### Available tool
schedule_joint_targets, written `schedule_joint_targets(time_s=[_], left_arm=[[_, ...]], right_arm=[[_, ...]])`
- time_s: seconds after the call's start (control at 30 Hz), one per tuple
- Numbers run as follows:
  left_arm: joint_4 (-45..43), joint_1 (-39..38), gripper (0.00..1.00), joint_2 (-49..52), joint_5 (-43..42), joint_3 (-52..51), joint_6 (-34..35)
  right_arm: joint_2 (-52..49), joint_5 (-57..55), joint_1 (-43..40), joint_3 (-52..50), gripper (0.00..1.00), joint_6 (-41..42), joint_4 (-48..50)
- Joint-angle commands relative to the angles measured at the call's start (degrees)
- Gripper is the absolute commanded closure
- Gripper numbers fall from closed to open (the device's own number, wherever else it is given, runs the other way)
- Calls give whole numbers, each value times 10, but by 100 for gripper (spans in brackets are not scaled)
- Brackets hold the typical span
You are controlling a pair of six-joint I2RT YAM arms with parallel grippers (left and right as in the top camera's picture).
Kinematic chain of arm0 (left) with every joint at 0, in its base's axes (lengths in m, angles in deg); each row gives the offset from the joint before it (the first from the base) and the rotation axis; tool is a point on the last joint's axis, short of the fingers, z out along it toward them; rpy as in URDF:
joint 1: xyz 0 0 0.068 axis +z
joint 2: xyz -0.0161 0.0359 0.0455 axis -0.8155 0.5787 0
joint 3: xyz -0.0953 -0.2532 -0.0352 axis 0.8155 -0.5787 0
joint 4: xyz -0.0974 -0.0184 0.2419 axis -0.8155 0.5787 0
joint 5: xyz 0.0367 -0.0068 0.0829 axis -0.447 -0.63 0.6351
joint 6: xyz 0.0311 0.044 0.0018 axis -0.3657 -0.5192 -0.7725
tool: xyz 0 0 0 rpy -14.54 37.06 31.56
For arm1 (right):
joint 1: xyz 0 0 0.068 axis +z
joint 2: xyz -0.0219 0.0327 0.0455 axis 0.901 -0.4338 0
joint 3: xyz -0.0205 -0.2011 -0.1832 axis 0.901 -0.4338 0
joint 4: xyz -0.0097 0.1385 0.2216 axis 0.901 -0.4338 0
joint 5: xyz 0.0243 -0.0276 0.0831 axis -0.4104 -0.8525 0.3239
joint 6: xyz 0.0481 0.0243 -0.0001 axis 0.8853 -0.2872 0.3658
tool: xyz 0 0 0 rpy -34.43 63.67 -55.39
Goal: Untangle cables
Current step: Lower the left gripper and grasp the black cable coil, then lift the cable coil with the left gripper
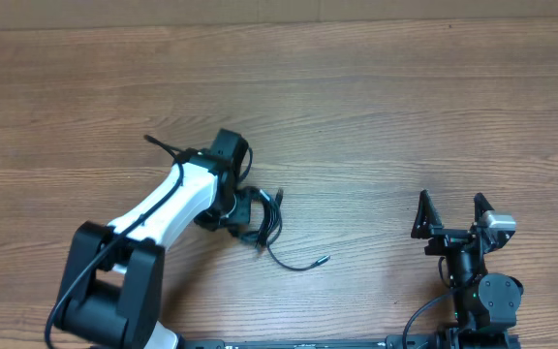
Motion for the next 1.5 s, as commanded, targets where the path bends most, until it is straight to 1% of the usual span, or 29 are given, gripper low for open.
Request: schedule_joint_targets(time_s=[0.0,0.1,0.3,0.4,0.5,0.57,0.6,0.7,0.83,0.97,1.1,1.13,1.17,1.2,1.23,1.27,1.3,1.33,1.37,1.4,1.43,1.47], left_arm=[[8,2,96,-57,-11,41,-11],[22,2,96,-76,-10,41,-13],[70,2,96,-115,-10,61,-70],[96,2,96,-139,-11,85,-71],[90,2,96,-159,-30,92,-69],[79,2,96,-162,-59,92,-44],[76,2,96,-160,-70,91,-16],[74,2,96,-152,-68,87,112],[80,1,96,-135,-65,71,336],[77,-13,96,-105,-58,44,521],[75,-31,96,-64,-54,27,630],[73,-37,96,-51,-54,27,642],[64,-42,91,-39,-58,27,640],[50,-49,75,-27,-68,27,627],[39,-52,61,-19,-73,27,607],[20,-55,43,-10,-86,27,559],[3,-55,28,-3,-98,27,503],[-16,-55,15,1,-115,27,422],[-32,-53,4,4,-136,28,336],[-45,-49,0,4,-156,29,264],[-48,-41,0,2,-175,35,196],[-41,-33,0,2,-185,44,152]], right_arm=[[2,-5,0,-6,0,-1,3],[2,-5,0,-6,0,-1,3],[2,-5,0,-6,0,-1,3],[2,-5,0,-6,0,-1,3],[2,-5,0,-6,0,-1,3],[2,-5,0,-6,0,-1,3],[2,-5,0,-6,0,-1,3],[2,-5,0,-6,0,-1,3],[2,-5,0,-6,0,-1,3],[2,-5,0,-6,0,-1,3],[2,-5,0,-6,0,-1,3],[2,-5,0,-6,0,-1,3],[2,-5,0,-6,0,-1,3],[2,-5,0,-6,0,-1,3],[2,-5,0,-6,0,-1,3],[2,-5,0,-6,0,-1,3],[2,-5,0,-6,0,-1,3],[2,-5,0,-6,0,-1,3],[2,-5,0,-6,0,-1,3],[2,-5,0,-6,0,-1,3],[2,-5,0,-6,0,-1,3],[2,-5,0,-6,0,-1,3]])
